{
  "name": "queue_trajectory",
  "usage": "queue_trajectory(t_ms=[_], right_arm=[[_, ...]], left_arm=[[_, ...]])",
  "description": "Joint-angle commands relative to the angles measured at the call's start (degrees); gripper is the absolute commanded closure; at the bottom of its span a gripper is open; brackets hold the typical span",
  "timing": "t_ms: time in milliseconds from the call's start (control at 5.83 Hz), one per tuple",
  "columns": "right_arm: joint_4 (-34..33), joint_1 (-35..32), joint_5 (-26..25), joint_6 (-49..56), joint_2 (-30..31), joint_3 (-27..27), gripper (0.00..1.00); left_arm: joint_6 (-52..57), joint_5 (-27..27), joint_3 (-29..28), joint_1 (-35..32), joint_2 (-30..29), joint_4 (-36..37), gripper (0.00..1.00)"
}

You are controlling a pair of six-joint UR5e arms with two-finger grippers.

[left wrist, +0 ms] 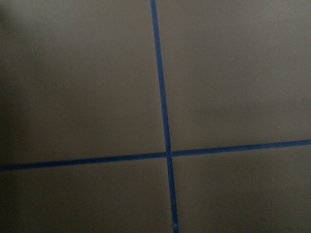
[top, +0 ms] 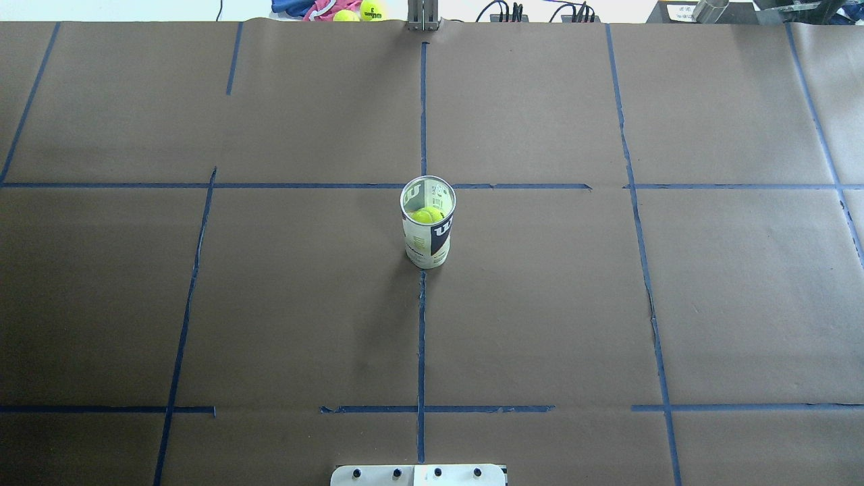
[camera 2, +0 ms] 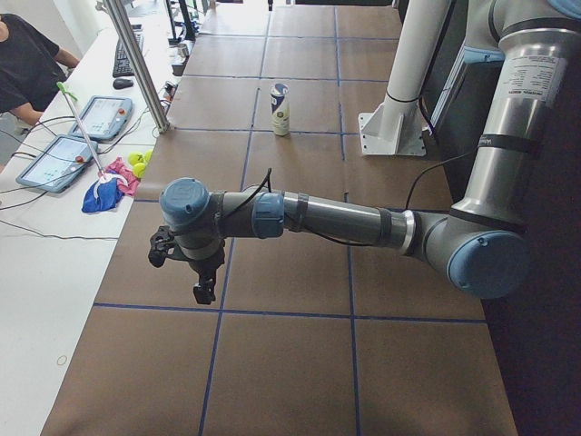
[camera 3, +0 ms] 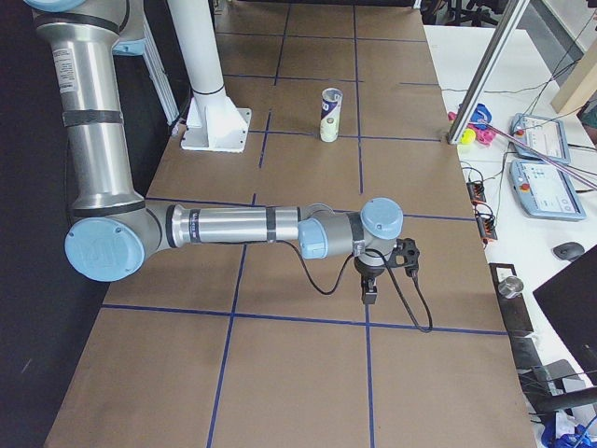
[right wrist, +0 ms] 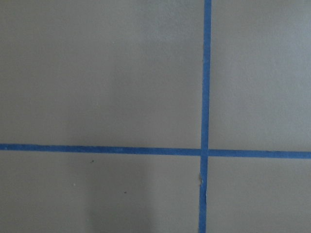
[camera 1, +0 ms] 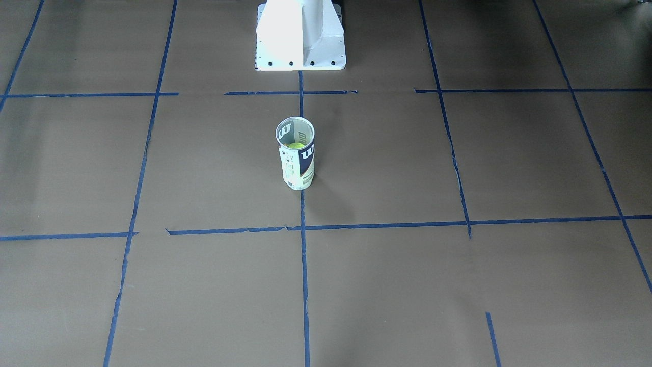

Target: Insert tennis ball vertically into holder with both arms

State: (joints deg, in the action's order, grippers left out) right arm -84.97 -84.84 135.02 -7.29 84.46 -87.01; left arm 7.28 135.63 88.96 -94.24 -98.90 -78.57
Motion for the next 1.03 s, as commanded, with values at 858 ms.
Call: queue_trajectory(t_ms=[858], right_arm=[[-8.9, -1.6, -1.0, 10.0, 0.2, -0.5, 0.0]], left_arm=[[-1.7, -0.2, 4.1, 2.3, 8.4, -6.9, 0.0]])
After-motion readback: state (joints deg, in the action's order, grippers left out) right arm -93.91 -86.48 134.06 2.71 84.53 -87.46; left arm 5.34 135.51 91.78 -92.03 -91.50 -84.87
